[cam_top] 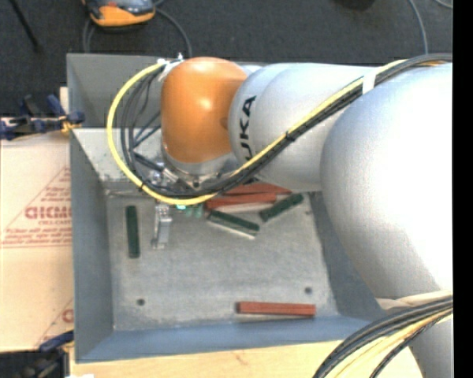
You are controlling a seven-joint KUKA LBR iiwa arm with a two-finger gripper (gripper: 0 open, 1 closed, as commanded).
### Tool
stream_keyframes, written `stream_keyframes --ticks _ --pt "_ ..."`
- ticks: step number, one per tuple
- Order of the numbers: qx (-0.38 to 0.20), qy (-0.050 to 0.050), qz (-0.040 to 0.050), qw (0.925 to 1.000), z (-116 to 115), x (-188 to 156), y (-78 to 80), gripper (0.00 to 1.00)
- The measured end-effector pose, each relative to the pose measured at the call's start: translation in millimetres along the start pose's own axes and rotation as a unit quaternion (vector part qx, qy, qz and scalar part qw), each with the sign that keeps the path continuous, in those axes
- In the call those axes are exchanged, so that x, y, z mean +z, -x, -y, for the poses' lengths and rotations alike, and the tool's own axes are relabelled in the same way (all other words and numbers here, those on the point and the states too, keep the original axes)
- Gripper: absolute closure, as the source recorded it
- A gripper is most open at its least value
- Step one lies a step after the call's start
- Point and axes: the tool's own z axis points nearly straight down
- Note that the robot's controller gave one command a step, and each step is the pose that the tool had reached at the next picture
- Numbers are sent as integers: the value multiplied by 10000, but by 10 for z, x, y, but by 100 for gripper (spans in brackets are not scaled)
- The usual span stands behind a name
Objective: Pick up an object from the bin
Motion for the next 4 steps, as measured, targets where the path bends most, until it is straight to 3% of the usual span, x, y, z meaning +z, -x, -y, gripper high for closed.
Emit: stream_keyframes --ticks 1,2,3,4 --pt "18 7 37 10000 5 -42 21 0" --pt "-1511 -13 58 9885 -115 312 56 0" --pt "-2520 -18 31 9677 -128 448 57 0" --pt "-3645 -17 48 9312 -281 383 116 0"
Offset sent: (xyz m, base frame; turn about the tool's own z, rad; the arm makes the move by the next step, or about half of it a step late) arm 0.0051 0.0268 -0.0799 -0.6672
